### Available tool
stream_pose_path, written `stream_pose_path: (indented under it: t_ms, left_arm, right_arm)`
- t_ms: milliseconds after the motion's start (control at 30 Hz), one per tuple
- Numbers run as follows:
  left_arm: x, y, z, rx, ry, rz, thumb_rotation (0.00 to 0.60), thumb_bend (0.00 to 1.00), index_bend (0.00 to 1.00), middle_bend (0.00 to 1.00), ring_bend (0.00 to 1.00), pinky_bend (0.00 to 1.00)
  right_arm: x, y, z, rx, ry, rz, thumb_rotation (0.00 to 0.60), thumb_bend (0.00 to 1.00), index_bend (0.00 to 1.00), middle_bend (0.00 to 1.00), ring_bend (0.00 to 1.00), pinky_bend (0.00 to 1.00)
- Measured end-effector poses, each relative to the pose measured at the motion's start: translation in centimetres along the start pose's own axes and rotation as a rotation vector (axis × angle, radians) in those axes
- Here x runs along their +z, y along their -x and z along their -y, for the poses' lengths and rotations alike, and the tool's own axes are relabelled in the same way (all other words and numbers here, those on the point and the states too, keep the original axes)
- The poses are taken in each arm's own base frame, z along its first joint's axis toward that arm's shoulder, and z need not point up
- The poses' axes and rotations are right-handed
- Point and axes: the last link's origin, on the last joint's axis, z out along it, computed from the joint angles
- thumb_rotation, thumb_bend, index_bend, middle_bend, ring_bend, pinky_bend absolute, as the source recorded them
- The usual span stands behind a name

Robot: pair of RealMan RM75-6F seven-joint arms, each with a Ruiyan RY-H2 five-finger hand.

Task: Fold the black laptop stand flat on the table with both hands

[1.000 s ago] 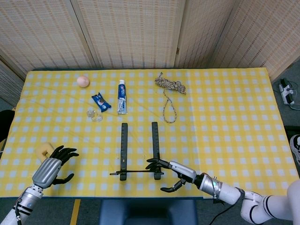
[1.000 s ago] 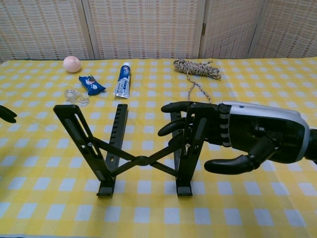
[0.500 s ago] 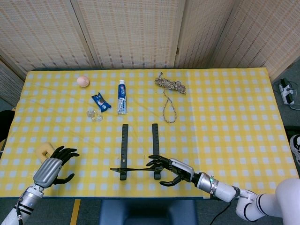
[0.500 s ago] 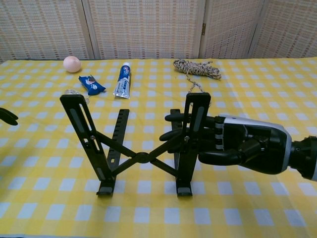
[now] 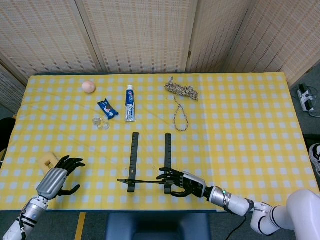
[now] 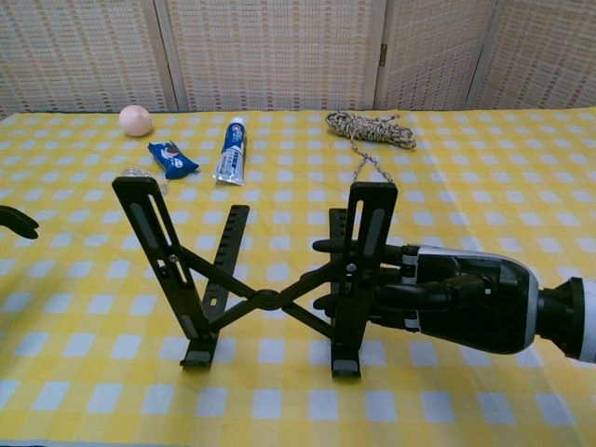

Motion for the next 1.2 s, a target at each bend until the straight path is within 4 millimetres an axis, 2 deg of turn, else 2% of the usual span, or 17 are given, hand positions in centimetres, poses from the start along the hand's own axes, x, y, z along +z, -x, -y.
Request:
stream_pose_path:
  t_ms: [300,500,667,767,867,1067,1200]
  left_arm:
    - [1.0,1.2,-0.5,-0.075,0.029,0.051,0.600,0.34,0.28,0.19,0.15,0.08]
    - [2.6,3.2,-1.7,-0.114,0.073,0.114,0.600,0.34,0.29,0.19,0.16,0.10]
    - [3.5,4.2,-2.4,-0.205,0.091,0.153,0.600,0.35,0.24,0.19,0.17,0.12]
    - [3.9,4.3,-2.9,-0.312,0.105,0.173,0.600,0.35,0.22,0.19,0.17,0.13]
    - [4.3,4.4,-3.3,-0.421,0.129,0.190,0.600,0.35,0.22,0.20,0.19,0.19]
    - [4.9,4.9,-4.3,-0.538,0.181,0.216,0.600,0.35,0.29,0.30,0.26,0.24]
    - [5.5,5.3,-4.3,-0.539,0.170,0.199,0.600,0.37,0.38,0.32,0.28,0.24]
  right_arm:
    - [-0.4,0.8,1.6,-0.163,-0.054,0.014,0.600,0.34,0.10,0.20,0.19,0.03]
    - [-1.2,2.9,4.0,-0.285,-0.110,0.034,0.600,0.34,0.10,0.20,0.19,0.03]
    - [-1.9,3.7,5.8,-0.347,-0.142,0.013,0.600,0.34,0.10,0.20,0.19,0.03]
    - [-2.3,3.6,6.0,-0.352,-0.144,-0.009,0.600,0.34,0.10,0.20,0.19,0.03]
    - [-2.6,3.2,5.9,-0.349,-0.140,-0.027,0.600,0.34,0.10,0.20,0.19,0.03]
    - [-3.1,2.5,5.7,-0.345,-0.139,-0.051,0.600,0.34,0.10,0.20,0.19,0.03]
    - [-3.4,2.1,5.6,-0.341,-0.142,-0.057,0.600,0.34,0.10,0.20,0.19,0.03]
